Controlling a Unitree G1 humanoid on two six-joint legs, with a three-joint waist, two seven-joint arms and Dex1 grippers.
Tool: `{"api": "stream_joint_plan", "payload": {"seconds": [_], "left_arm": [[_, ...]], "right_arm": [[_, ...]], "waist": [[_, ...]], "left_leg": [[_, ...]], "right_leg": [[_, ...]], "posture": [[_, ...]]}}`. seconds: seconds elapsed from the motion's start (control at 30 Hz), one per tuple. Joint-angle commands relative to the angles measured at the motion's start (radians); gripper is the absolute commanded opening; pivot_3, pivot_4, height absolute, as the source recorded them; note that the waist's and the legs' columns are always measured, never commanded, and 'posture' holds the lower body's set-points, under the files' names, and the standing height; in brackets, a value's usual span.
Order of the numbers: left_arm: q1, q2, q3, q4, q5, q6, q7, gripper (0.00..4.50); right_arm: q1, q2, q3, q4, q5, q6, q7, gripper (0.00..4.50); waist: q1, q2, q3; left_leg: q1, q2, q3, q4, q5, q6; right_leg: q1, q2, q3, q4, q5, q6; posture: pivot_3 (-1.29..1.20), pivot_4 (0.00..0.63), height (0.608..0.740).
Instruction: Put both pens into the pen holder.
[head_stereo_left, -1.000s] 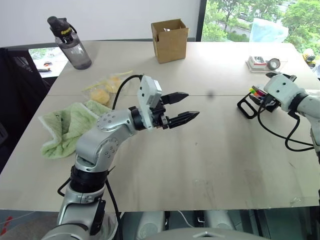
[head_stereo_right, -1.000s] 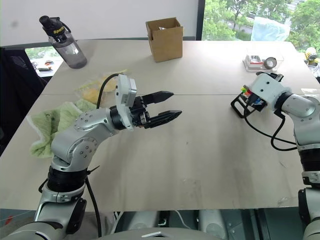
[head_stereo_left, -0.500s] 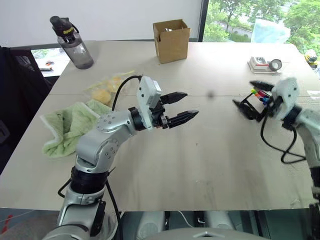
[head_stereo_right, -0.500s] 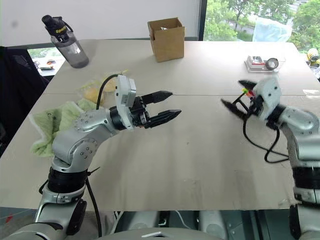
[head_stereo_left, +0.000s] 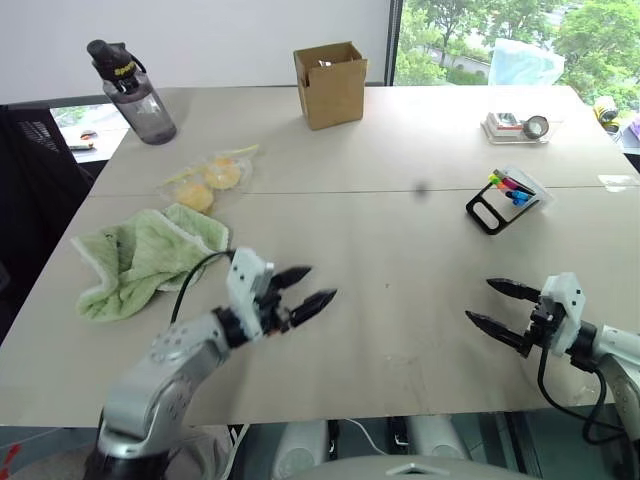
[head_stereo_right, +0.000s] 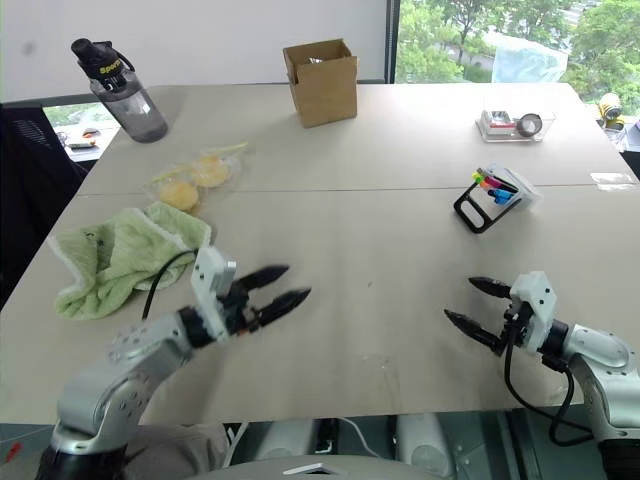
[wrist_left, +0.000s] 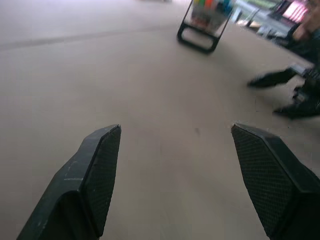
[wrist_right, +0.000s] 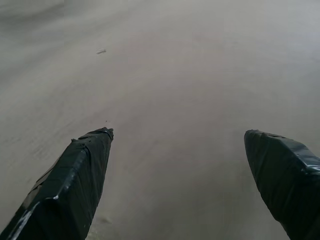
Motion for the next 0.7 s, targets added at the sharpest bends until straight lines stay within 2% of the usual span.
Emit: {"api": "stream_joint_plan", "payload": {"seconds": [0.03,0.23,0.7], "left_arm": [[0.077,0.011,0.007,-0.036,0.075,-0.105,-0.004,3.64],[0.127,-0.020,-0.031,-0.019,0.125,-0.181,-0.001,3.64],[0.032,-0.028,-0.089,0.100,0.202,-0.265,-0.032,3.64]], "right_arm": [[-0.002,0.009,-0.045,0.055,0.004,-0.077,0.022,4.48],[0.016,0.007,-0.055,0.085,-0.001,-0.112,0.029,4.48],[0.158,-0.002,-0.140,-0.005,0.036,-0.108,0.015,4.48]], "waist": [[0.007,0.000,0.000],[0.025,0.000,0.000],[0.023,0.001,-0.001]], "left_leg": [[0.000,0.000,0.000,0.000,0.000,0.000],[-0.001,0.000,0.000,0.000,0.000,0.000],[-0.001,0.000,0.000,0.000,0.000,0.001]], "right_leg": [[0.000,0.000,0.000,0.000,0.000,0.000],[0.000,-0.001,0.000,-0.001,-0.001,-0.002],[0.000,0.000,0.000,-0.001,0.000,0.000]], "posture": [[0.00,0.150,0.736],[0.00,0.150,0.736],[0.00,0.150,0.736]]}}
